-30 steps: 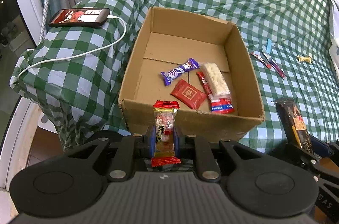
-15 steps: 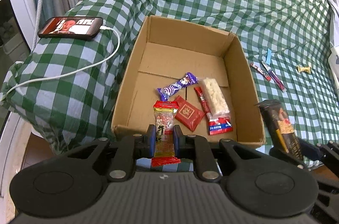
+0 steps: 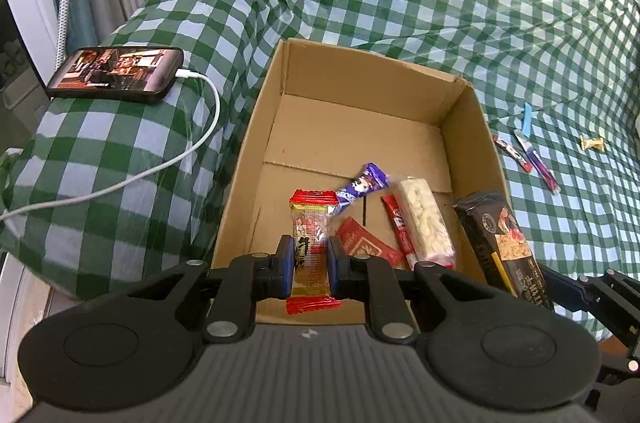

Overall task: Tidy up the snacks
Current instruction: 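Carry the red-wrapped candy and dark biscuit bar over the box with both grippers, then open both grippers to drop the candy and biscuit bar into the box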

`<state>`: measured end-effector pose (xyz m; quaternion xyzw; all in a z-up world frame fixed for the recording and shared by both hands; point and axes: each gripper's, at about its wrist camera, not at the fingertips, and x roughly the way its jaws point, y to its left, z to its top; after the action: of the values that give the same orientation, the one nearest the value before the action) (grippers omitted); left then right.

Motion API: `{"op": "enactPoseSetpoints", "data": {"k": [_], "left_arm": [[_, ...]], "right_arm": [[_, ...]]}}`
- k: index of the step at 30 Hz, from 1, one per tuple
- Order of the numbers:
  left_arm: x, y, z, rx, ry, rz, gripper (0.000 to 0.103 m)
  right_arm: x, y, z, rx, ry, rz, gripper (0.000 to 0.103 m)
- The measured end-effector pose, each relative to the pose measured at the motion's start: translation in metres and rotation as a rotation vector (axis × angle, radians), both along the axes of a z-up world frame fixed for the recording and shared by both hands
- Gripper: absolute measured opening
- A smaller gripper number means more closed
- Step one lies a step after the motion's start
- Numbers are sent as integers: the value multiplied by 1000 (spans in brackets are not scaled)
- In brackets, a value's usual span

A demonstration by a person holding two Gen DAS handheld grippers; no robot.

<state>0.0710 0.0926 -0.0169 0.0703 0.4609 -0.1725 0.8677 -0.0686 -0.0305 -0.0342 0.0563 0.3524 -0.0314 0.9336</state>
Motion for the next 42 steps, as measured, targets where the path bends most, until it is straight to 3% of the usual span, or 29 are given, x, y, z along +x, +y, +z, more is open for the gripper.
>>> {"op": "enactPoseSetpoints", "data": {"k": [15,30,32,33,34,37,42], "left_arm": [[56,-29,-38,74,33,-20,18],[77,-39,-73,148,61,-33,19],[80,-40,-74,151,59,-49,39],[81,-41,-74,162,66,-65,80],[81,-42,-73,176,66,-65,103],[72,-37,-65,151,34,-63,103],[40,-25,-63,215,10,-86,103]], "right_arm": [[61,-24,-34,36,61,-12,41],[85,-37,-59,52,113,-39,41],[86,-38,-60,48,112,-36,42],[88,-37,-60,46,111,-31,44],[89,-37,-59,44,107,-21,46],[86,-33,-52,10,74,-38,81],[62,-24,-45,9,77,-50,90]]}}
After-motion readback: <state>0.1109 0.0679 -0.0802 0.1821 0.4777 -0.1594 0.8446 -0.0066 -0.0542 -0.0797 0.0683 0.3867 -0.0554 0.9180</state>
